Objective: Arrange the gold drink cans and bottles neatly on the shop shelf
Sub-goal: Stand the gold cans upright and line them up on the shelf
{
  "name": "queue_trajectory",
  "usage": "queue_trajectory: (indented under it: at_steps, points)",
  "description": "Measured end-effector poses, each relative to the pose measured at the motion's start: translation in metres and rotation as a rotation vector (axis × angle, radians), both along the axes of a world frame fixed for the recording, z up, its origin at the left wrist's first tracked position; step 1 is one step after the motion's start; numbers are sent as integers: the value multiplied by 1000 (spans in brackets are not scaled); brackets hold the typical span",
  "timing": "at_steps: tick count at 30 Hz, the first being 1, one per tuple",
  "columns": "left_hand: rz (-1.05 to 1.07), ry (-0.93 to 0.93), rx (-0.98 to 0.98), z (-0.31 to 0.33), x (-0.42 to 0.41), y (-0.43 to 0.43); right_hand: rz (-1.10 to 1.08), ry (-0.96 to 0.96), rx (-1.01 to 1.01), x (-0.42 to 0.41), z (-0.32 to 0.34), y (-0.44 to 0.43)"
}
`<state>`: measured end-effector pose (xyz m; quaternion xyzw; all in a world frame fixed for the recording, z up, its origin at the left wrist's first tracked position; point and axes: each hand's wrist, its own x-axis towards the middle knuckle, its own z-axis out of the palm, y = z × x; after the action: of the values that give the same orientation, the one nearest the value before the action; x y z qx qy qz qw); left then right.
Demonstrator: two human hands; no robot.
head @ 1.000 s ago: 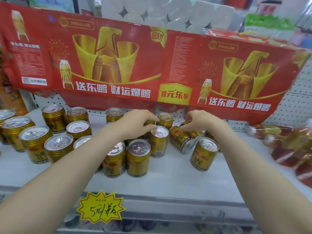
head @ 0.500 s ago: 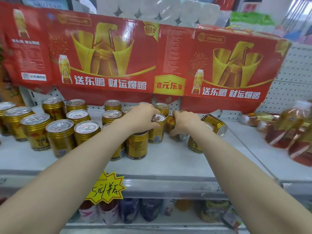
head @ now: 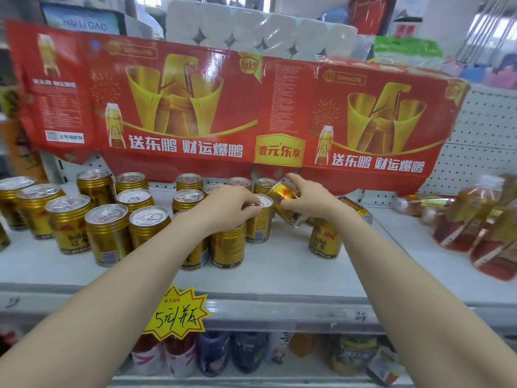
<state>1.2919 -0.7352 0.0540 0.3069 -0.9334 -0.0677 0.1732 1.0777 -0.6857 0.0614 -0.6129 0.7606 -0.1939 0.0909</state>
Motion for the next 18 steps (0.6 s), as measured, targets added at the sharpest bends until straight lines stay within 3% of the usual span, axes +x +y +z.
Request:
queue_trajectory:
  at_steps: [6, 9, 14, 18]
  points:
    - [23, 6, 10, 0, -3, -5, -35, -245, -156, -11, 1, -5]
    - [38, 4, 2, 1, -6, -6, -15, -329, -121, -20, 4, -8]
    - [66, 5, 2, 1, -8, -5, 117, -673, -105, -30, 11, -10]
    - [95, -3, -8, 1, -12, -2, 130, -587, -110, -38, 13, -9]
